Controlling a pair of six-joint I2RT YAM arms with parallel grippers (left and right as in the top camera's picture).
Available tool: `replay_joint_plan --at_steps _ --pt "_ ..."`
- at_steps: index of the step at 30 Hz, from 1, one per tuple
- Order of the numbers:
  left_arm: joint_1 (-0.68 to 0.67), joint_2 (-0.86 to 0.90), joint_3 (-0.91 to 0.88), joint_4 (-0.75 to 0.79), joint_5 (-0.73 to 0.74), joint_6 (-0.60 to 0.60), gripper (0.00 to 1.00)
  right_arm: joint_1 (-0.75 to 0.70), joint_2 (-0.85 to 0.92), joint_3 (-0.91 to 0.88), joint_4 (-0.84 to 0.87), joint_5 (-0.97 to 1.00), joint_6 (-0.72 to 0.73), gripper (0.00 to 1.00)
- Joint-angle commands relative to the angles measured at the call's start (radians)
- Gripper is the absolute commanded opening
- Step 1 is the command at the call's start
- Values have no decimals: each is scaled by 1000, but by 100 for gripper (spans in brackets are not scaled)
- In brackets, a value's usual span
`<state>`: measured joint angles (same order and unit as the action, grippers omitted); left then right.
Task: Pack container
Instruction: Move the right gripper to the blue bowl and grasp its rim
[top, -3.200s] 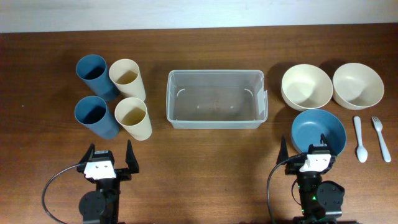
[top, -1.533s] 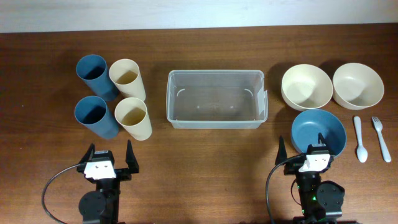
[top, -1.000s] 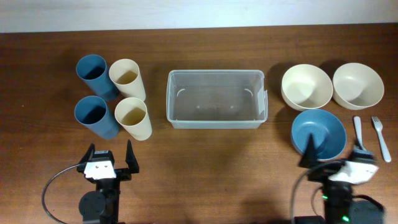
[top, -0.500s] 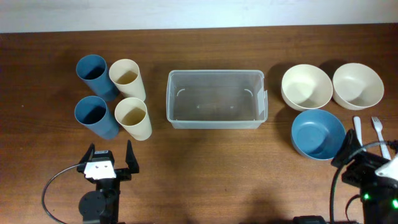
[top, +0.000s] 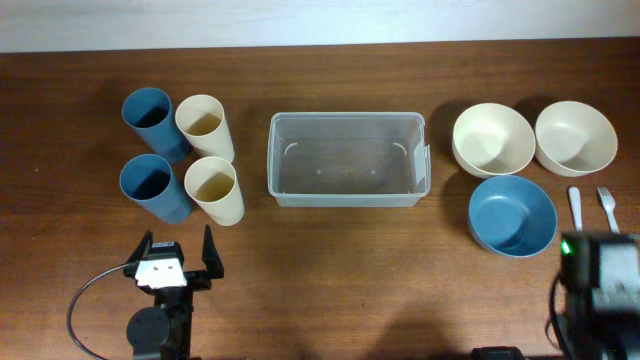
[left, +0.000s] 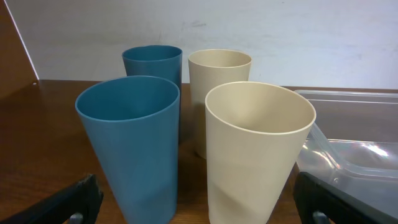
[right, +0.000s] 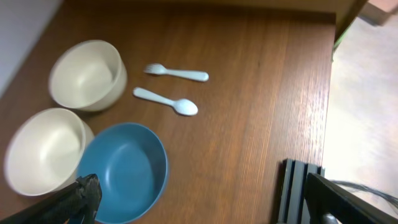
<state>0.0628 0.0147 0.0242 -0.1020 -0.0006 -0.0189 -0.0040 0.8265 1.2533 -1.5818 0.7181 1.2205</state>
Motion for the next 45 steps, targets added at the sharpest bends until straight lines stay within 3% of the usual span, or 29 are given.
replay_joint_plan --at_steps 1,7,11,14,16,18,30,40,45 --pt "-2 -8 -5 0 -6 16 100 -32 120 12 3 -51 74 99" --pt "-2 -8 -5 0 -6 16 100 -229 309 83 3 -259 -101 99" --pt "-2 -8 -5 0 -6 16 100 -343 382 87 38 -275 -239 99" --pt "-2 -8 -5 0 -6 16 100 -429 403 52 167 -369 -449 99" --pt "-2 -8 -5 0 -6 16 100 -510 409 6 314 -571 -650 99" --pt "-2 -8 -5 0 -6 16 100 -579 409 -45 422 -735 -747 99" --pt "-2 -8 -5 0 -6 16 100 -637 429 -339 640 -851 -839 99" --pt "-2 -8 -5 0 -6 16 100 -637 646 -391 782 -874 -839 100" --pt "-2 -8 -5 0 -6 16 100 -637 758 -391 813 -895 -839 88"
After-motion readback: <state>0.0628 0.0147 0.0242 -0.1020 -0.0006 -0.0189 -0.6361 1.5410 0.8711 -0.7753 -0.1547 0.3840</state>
